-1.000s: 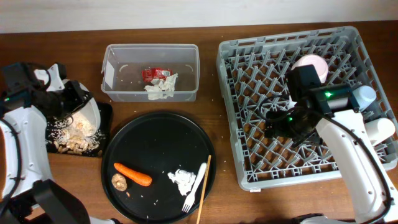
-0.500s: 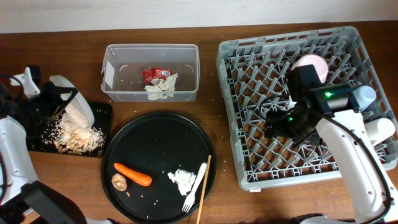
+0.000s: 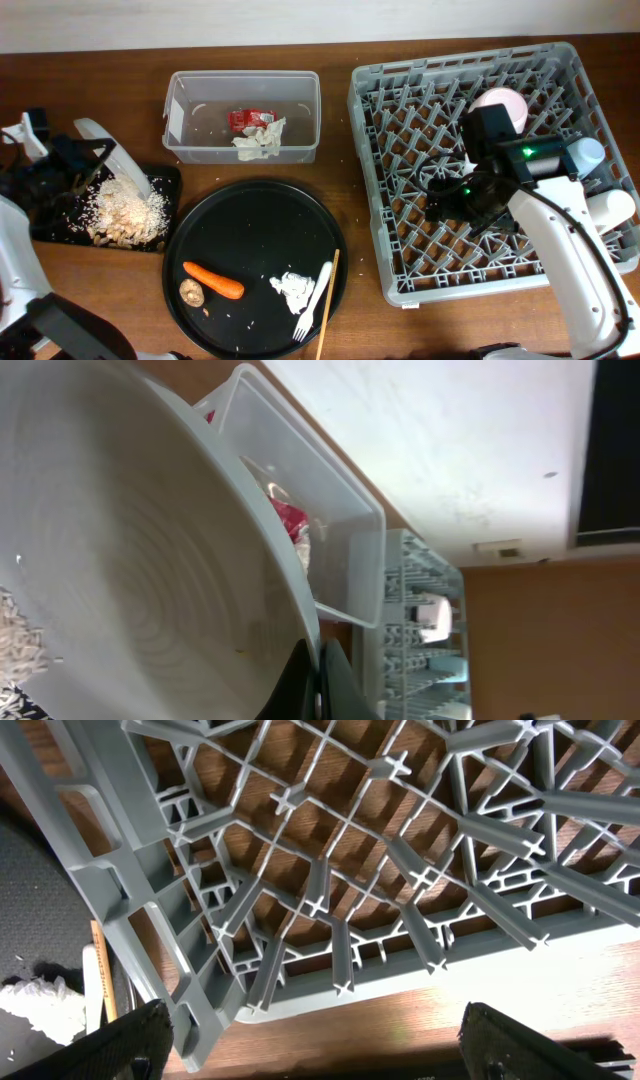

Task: Sort waste into correct bins and load items into the dishwasher rack
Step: 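Tilt the plate with the left gripper to tip rice onto the black tray, then carry the emptied plate back over the round black tray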

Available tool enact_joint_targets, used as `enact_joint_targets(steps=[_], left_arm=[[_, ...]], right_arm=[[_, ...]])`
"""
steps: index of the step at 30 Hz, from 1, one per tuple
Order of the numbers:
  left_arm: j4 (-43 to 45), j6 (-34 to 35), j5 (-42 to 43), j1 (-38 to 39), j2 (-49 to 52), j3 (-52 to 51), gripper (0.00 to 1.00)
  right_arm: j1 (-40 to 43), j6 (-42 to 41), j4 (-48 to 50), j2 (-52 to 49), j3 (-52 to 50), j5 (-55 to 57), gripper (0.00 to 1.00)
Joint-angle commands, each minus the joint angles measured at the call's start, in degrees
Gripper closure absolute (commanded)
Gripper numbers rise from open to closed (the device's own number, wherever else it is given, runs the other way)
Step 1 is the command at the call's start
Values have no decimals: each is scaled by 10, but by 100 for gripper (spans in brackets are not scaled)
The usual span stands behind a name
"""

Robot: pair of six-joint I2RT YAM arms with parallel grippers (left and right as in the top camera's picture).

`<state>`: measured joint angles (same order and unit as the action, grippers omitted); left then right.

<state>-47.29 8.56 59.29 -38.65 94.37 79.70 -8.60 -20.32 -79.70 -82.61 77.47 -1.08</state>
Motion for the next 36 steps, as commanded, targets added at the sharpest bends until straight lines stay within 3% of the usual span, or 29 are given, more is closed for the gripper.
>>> enact_joint_targets(steps=[1,2,6,10,19,24,30,36], left_arm=[[0,29,55,-26,-14,-8,100],[3,19,113,-37,-14,-9,100],[17,12,208,-54,-14,-9,100],[19,5,267,-54,-14,-9,100],[13,5,245,-53,-15,-9,100],[-39,-23,238,-52,-44,-9,100],[-137,-42,19,19,-159,-9,100],[-231,-42,-242,284,-188,-9,100]], right_arm=[[4,3,-3,9,5,5,5],[4,3,-3,9,5,5,5],[4,3,-3,9,5,5,5],[4,3,-3,9,5,5,5],[4,3,-4,9,5,5,5],[4,3,-4,9,5,5,5],[4,4,-4,9,5,5,5],[4,5,-7,9,5,5,4]])
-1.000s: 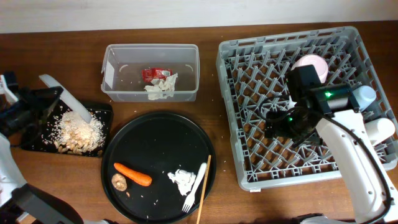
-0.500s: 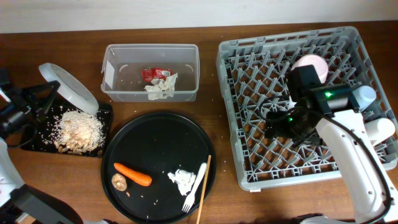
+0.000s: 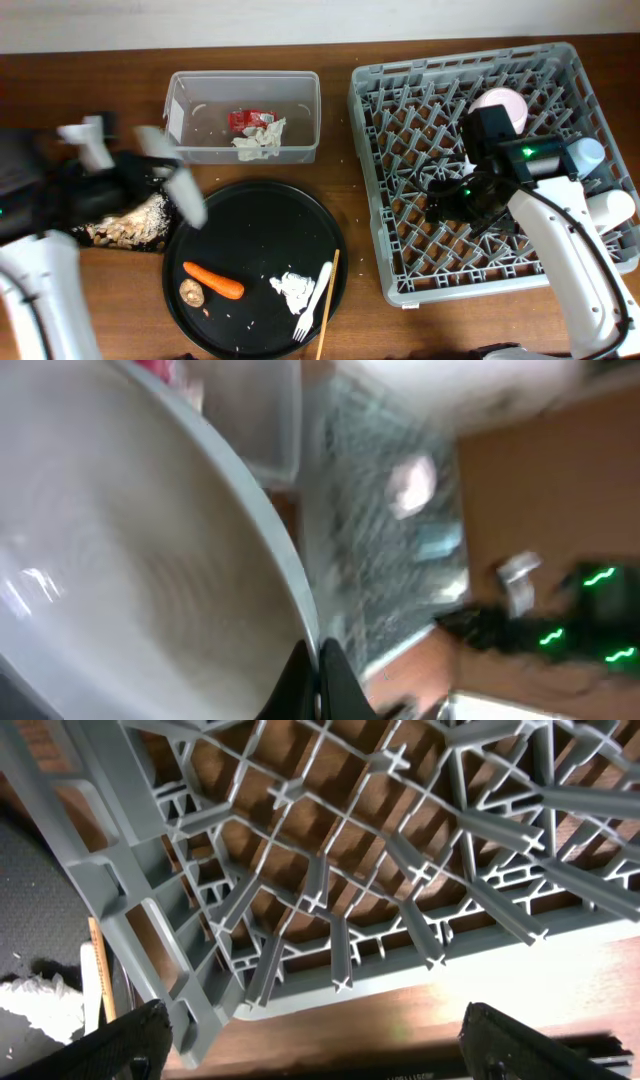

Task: Sort waste into correct bins and load items into the dishwasher rack
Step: 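Carry the emptied plate back over the round black tray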

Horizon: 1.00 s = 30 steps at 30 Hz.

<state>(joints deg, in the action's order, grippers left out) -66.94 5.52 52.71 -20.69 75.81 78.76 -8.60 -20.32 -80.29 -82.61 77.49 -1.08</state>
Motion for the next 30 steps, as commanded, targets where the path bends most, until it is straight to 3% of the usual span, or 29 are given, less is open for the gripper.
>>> enact_joint_targets(steps=[1,5,10,18,19,20,21,23,26,30], left_arm=[[-47,-11,-232,152,-1,-2,100],[-15,19,-289,317,4,-71,100],[147,88,-307,417,35,-176,100],[220,103,-301,523,138,-188,98],[220,103,-300,527,137,-188,78],[219,103,-300,528,135,-186,46],[219,103,-301,528,132,-184,35],[206,103,-318,524,115,-170,30],[123,103,-423,489,66,-133,25],[28,103,-506,367,-8,-128,8]], right_arm=[[4,6,-1,9,5,4,3],[4,6,-2,9,5,2,4],[4,6,-3,9,5,3,3],[4,6,-4,9,5,3,3],[4,6,-4,9,5,3,3],[4,6,-4,9,5,3,3],[4,6,-4,9,5,3,3],[4,12,-5,9,5,3,3],[3,42,-6,9,5,2,3],[-14,137,2,9,23,-109,3]])
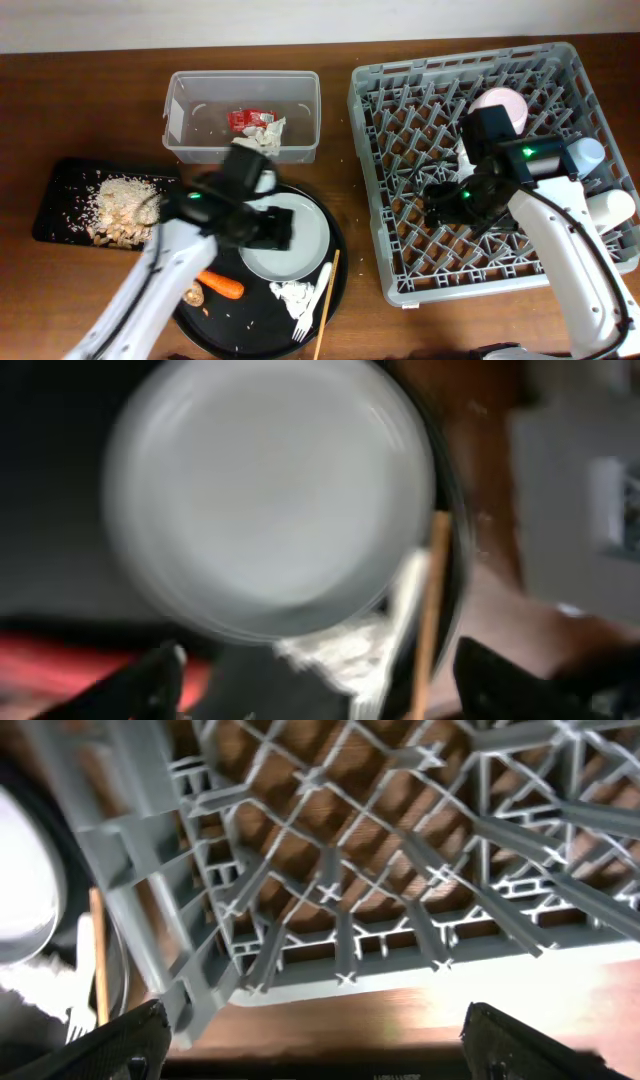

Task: Sort waste into correct bins and load items into the dishwasher rack
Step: 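Carry the emptied plate back over the round black tray, then grasp the plate rim with the right gripper and release the left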

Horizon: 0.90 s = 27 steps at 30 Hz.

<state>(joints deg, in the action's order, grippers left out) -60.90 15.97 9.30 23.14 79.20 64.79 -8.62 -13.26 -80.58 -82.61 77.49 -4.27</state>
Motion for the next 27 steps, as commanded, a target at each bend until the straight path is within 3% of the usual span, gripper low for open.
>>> enact_joint_targets(steps=[1,5,10,15,21,27], left_arm=[[-44,-2,-72,-99,-48,12,7],[-74,-1,-72,-231,-52,11,2],[-83,-1,-72,-329,-52,11,1],[-84,-1,-72,-338,-52,10,1],[-82,-1,-72,-338,-52,9,1],[-82,-1,-71,-338,-52,9,1]], right_arm=[[-32,75,9,9,33,-94,3],[-190,61,78,8,62,-94,3],[-311,-49,162,-57,61,-62,4],[-319,-177,173,-182,61,-57,9],[-319,-208,217,-282,60,-75,25],[-319,-214,235,-330,60,-75,30]])
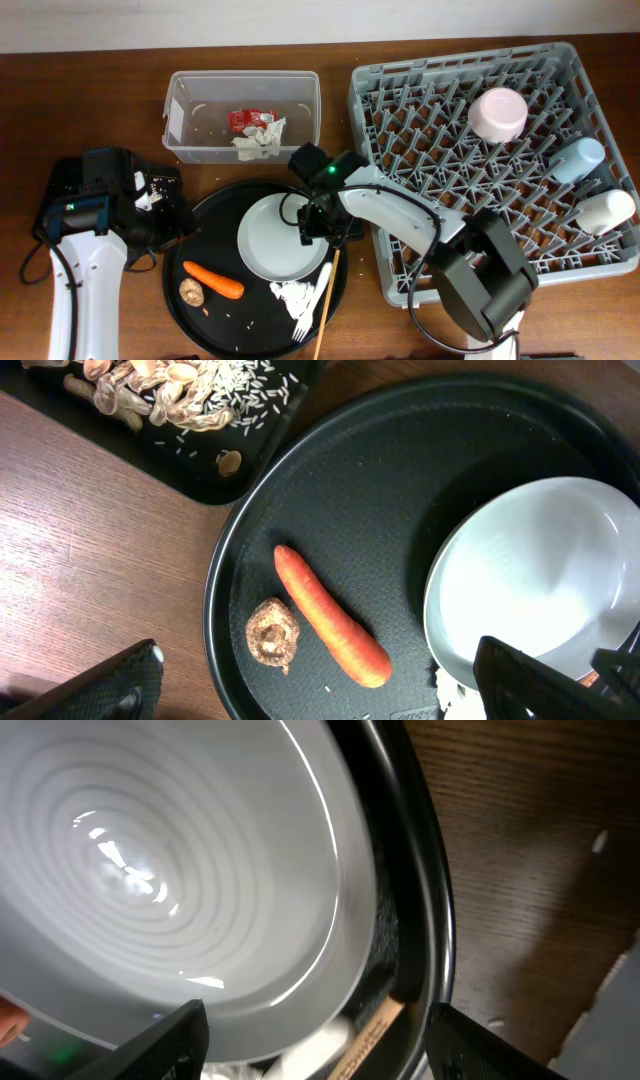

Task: Sort waste into correct bins and load items into the dishwasher rack
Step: 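Grasp the plate rim with the right gripper and release the left, then carry the plate to the rack's back and stand it upright, release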

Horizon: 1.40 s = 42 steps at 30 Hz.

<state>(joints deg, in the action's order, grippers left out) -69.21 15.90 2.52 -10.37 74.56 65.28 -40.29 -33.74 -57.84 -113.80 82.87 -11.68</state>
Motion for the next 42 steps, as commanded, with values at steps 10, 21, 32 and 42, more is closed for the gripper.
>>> enact_joint_targets(steps=[10,21,32,42], left_arm=[[1,0,-4,-3,-5,5,1],[1,0,-3,-3,-5,5,1],[1,-1,-2,-3,-5,5,1],[2,-1,-2,-3,-5,5,1]], right_arm=[[-3,-13,56,-47,-25,3,39],[-2,-13,80,-47,-25,3,82],[11,9,14,33,64,85,96],[139,159,-83,233,170,740,96]])
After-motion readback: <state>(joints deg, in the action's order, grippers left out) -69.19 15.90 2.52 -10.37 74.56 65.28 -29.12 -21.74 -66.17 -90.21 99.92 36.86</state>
